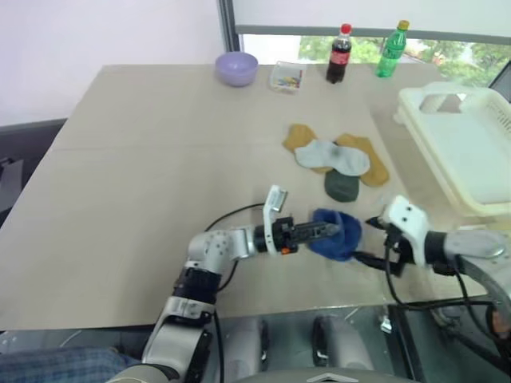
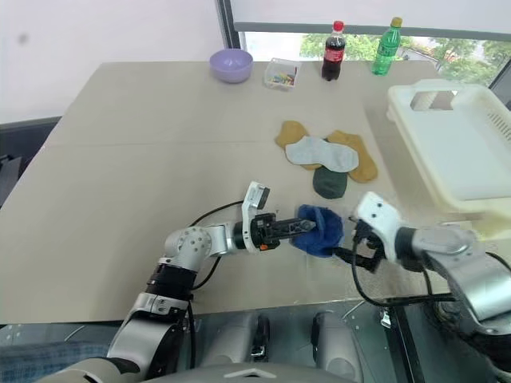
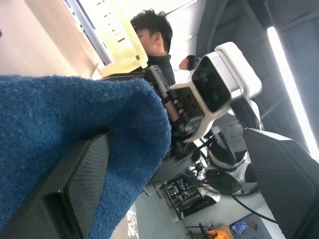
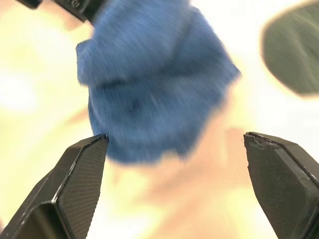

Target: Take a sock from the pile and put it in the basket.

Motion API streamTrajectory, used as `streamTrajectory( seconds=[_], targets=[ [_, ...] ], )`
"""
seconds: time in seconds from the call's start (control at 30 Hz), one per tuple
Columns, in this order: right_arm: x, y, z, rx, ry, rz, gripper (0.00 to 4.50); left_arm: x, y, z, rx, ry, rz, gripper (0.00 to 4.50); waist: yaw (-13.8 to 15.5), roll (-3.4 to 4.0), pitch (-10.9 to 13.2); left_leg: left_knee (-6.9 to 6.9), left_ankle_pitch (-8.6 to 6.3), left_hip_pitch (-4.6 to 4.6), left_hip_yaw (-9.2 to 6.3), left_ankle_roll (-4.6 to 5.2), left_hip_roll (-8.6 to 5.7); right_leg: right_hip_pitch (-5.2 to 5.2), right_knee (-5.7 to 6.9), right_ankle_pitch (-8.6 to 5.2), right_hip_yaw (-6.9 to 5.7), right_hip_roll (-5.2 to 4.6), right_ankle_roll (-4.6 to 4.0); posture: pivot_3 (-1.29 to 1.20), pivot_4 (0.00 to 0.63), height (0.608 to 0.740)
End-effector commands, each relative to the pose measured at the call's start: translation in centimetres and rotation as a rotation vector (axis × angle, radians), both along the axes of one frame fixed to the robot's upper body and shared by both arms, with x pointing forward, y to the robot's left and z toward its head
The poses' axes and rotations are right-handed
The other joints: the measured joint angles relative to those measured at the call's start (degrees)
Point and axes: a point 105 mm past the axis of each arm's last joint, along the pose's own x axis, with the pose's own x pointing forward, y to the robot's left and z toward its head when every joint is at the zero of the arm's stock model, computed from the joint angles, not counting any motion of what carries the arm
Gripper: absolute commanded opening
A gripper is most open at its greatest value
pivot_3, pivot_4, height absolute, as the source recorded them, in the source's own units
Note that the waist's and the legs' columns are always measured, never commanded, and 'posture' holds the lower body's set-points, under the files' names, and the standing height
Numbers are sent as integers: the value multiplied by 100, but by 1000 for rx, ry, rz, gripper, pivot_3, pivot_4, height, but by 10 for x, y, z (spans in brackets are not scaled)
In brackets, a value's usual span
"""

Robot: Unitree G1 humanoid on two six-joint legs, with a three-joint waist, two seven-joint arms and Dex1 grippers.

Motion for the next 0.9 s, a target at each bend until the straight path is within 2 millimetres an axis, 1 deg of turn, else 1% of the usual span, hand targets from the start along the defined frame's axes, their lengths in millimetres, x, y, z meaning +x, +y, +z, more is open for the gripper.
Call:
streamTrajectory(
  seconds=[0.03,0.17,0.3,0.43,0.47,0.57,0.7,0.8,0.9],
  targets=[
    [-4,2,21,137,-3,-28,4447,-5,-3,2,-22,-5,-34,4500,0,0,0,0,0,2,0,0,1,0,2,0,0,0,0,0,150,733],
    [-2,17,29,265,13,-36,4447,-5,-5,-1,-15,-4,-36,4500,3,1,0,0,0,2,-5,0,3,0,4,0,-1,5,-1,0,150,733],
    [6,27,27,280,2,-64,4447,-4,-7,2,-28,-2,-33,4500,9,3,0,0,0,1,-4,0,-1,0,4,0,3,1,-1,0,150,733],
    [19,32,23,287,-9,-128,4447,-5,-9,2,-32,0,-33,4500,10,4,0,0,0,0,-3,0,-3,0,4,0,3,0,-1,0,150,733],
    [21,30,21,280,-3,-145,4447,-5,-9,2,-34,1,-33,4500,13,4,0,0,0,0,-3,0,-3,0,4,0,3,1,-1,0,150,733],
    [26,18,13,246,24,-220,4447,-5,-9,2,-35,1,-29,4500,14,4,0,1,0,-1,-3,1,-5,1,5,0,3,0,-1,0,150,733],
    [26,0,2,213,105,-310,4447,-5,-8,1,-35,1,-24,4500,9,4,-1,1,0,-1,-2,1,-5,1,5,0,5,1,-1,0,150,733],
    [20,-6,-5,215,180,-339,4447,-5,-8,0,-36,2,-21,4500,8,4,-1,1,0,0,-3,1,-4,1,7,0,4,2,-1,0,150,733],
    [9,-7,-17,258,309,-355,4447,-5,-8,0,-37,3,-19,4500,8,5,-1,1,0,0,-2,1,-4,1,7,0,5,2,-1,0,150,733]
  ],
)
